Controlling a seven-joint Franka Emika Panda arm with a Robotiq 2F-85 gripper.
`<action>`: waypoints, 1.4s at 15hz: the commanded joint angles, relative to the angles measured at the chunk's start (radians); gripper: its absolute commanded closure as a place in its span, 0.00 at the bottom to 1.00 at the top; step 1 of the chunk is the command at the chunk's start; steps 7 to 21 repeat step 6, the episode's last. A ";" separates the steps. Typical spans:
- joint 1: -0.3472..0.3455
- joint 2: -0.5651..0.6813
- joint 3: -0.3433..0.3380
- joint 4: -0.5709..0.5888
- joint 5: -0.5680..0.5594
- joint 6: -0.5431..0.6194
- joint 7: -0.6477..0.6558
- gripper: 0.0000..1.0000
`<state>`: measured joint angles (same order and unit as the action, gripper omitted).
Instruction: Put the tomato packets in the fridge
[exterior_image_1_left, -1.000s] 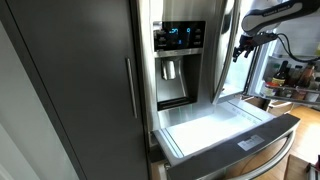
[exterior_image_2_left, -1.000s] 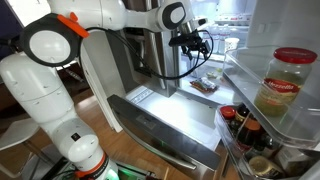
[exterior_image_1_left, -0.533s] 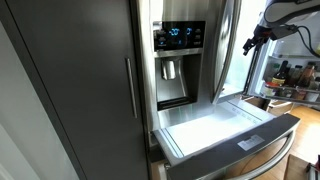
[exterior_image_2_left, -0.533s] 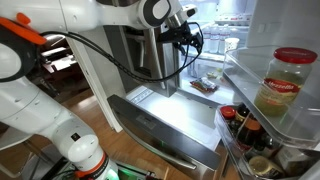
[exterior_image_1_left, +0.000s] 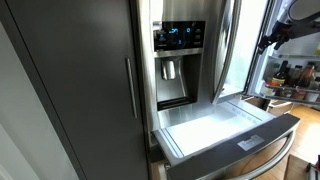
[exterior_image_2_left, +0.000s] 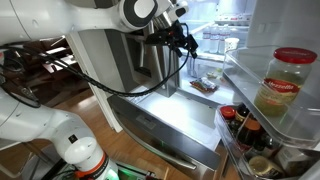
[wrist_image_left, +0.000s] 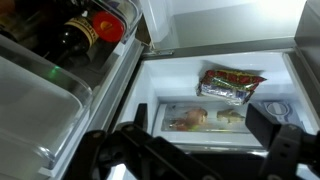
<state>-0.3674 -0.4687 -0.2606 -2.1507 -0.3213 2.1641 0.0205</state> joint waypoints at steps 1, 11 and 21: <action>-0.031 -0.021 0.022 -0.035 -0.026 -0.031 0.092 0.00; -0.017 -0.004 0.008 -0.020 -0.003 -0.016 0.076 0.00; -0.017 -0.004 0.008 -0.020 -0.003 -0.016 0.076 0.00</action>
